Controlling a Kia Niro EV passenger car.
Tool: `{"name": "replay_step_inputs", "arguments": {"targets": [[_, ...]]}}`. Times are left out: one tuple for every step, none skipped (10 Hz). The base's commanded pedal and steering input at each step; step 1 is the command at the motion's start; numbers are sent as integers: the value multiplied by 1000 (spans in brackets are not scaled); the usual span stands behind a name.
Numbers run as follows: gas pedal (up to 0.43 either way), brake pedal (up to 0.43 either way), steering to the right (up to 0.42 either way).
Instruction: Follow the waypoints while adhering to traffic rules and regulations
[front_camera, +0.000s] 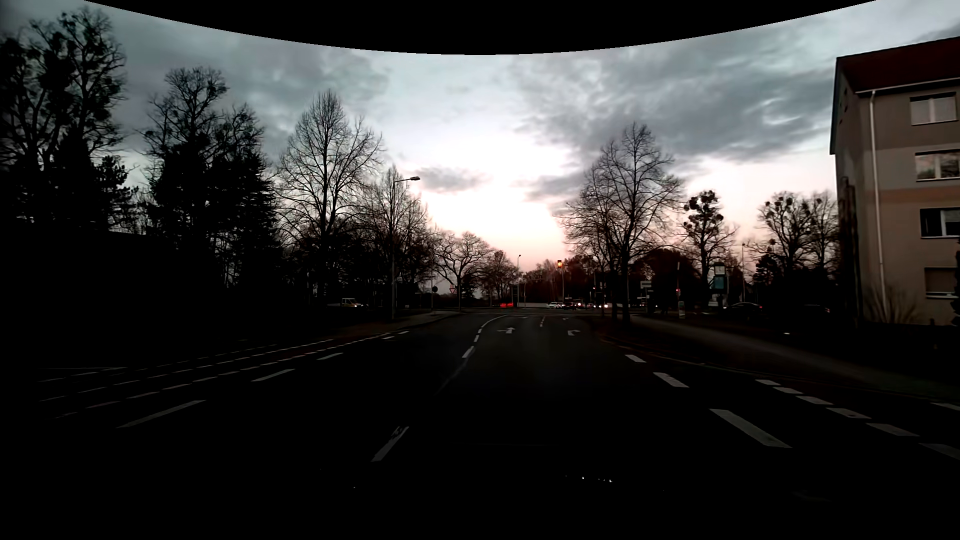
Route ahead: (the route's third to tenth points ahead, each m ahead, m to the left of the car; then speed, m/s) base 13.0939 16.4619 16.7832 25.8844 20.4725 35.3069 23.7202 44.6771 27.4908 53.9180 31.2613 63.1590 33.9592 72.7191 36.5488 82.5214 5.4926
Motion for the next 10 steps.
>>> {"name": "replay_step_inputs", "arguments": {"targets": [[0,0,-147],[0,0,-164],[0,0,-185],[0,0,-202],[39,0,-216],[67,0,-233],[67,0,-248],[79,0,-265],[79,0,-280],[79,0,-293]]}}
